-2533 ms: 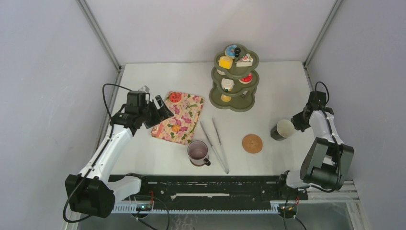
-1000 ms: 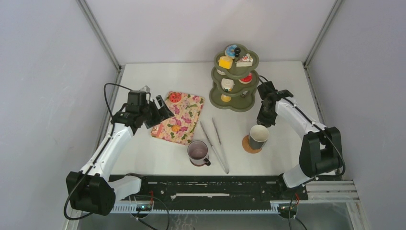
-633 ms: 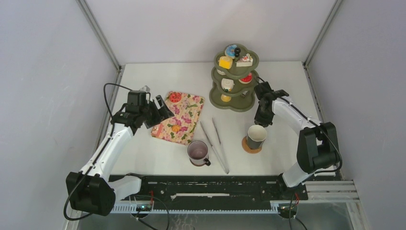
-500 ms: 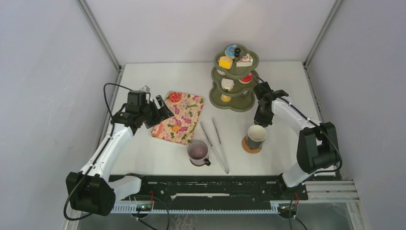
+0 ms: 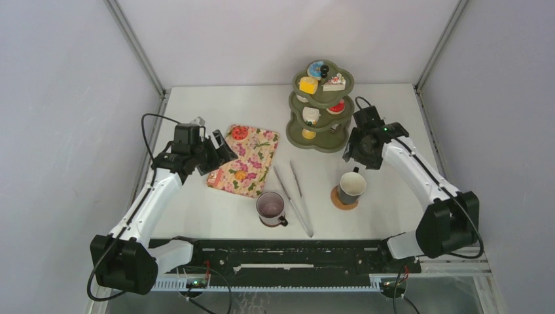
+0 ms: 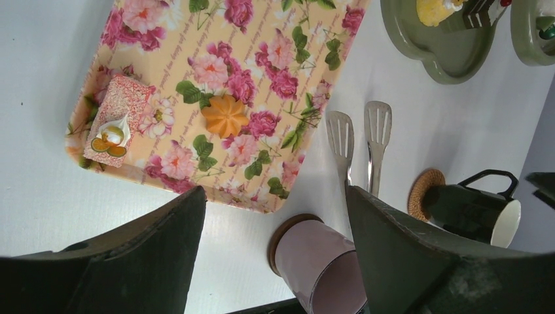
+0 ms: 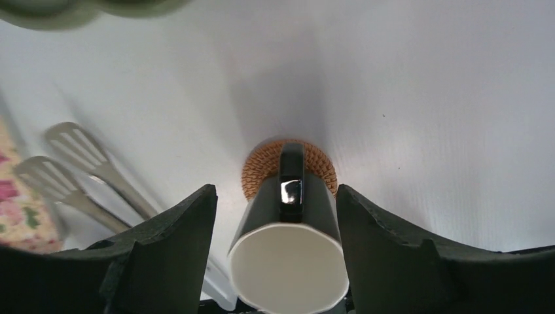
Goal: Serve the afternoon tea
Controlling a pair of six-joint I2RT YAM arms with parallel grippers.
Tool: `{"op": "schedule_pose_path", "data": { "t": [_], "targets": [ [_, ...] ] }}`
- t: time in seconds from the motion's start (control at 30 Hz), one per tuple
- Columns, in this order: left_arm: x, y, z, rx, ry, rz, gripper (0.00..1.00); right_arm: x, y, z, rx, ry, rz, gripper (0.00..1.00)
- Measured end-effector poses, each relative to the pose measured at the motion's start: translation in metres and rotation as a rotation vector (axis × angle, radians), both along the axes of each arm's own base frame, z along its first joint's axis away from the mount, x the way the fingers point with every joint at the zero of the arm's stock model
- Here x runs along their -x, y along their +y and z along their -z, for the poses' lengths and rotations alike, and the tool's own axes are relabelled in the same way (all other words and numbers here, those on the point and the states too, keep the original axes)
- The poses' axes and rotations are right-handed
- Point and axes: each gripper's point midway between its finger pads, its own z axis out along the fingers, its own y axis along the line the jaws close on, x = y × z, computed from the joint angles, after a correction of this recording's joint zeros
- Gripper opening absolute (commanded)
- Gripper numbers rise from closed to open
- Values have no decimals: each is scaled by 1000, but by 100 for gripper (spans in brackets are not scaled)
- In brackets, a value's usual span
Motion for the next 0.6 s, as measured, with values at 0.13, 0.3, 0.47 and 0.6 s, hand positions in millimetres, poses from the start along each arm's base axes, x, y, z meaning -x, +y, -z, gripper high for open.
{"op": "schedule_pose_path", "data": {
  "t": [0.13,0.3,0.47,0.6],
  "targets": [
    [-1,0,-1,-1,-3,-2,84,-12,-3,-46,-1,-133,1,75],
    [-1,2,-9,-7,-33,7,85,-17,-13,-123,-8,-393,-11,77],
    [-7,4,-44,-22,-143,24,86,7,-40,-209,-4,-732,47,85],
    [-9,9,-82,-45,-260,22,88,31,-66,-254,17,-933,131,85]
  ]
}}
